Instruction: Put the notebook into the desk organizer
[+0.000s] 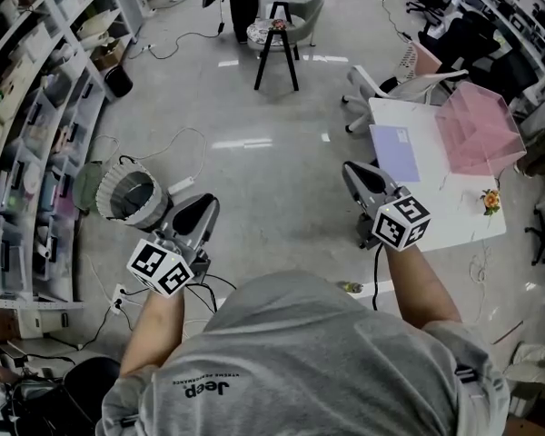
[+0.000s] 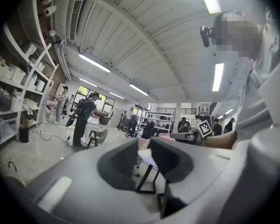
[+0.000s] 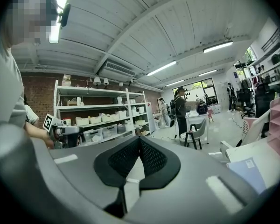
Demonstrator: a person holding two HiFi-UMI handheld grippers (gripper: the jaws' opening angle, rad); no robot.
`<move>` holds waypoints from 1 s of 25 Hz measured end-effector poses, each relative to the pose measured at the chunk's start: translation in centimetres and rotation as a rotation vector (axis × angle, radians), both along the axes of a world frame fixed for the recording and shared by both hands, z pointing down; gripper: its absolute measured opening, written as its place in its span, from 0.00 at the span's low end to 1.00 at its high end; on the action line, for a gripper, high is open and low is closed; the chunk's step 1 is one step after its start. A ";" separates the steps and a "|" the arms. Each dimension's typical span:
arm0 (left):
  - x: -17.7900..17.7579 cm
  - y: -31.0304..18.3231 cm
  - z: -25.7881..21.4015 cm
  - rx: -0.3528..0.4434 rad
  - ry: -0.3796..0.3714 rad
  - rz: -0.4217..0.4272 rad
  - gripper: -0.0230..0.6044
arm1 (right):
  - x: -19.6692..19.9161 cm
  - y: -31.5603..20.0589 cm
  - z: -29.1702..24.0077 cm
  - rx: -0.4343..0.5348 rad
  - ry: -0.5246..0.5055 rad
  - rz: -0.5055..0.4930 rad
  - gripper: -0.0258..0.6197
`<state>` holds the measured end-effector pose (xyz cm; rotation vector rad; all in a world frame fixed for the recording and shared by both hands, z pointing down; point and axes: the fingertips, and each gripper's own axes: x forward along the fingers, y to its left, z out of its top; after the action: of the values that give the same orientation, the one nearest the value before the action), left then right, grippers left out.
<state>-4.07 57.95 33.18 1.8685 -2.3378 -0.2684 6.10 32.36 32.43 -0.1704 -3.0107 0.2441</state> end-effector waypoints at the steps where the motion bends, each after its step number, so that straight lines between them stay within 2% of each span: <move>1: 0.2 -0.3 0.1 -0.006 -0.001 0.016 0.37 | 0.1 -0.1 0.1 0.001 0.001 -0.001 0.04; 2: 0.4 -0.6 0.1 -0.010 -0.003 0.028 0.56 | 0.1 -0.2 0.1 0.002 0.002 -0.003 0.04; 3: 0.4 -0.8 0.1 -0.010 -0.004 0.032 0.68 | 0.1 -0.3 0.2 0.003 0.003 -0.006 0.04; 5: 0.1 -1.1 -0.1 -0.005 -0.004 0.015 0.79 | 0.1 -0.5 0.3 0.004 0.003 -0.011 0.04; 7: -0.4 -1.2 -0.1 0.000 -0.003 -0.005 0.86 | 0.1 -0.7 0.3 0.004 0.003 -0.014 0.04; 14: 0.4 -3.8 -0.5 0.000 -0.026 -0.027 0.89 | 0.9 -3.2 0.0 0.017 -0.005 -0.038 0.04; 25: 3.6 -9.2 -1.5 0.007 -0.019 -0.126 0.91 | 4.3 -11.4 -1.0 0.059 -0.009 -0.084 0.04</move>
<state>-0.46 48.76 31.65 1.7365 -2.4741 -0.2733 10.41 20.98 31.39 -0.2919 -3.0065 0.1467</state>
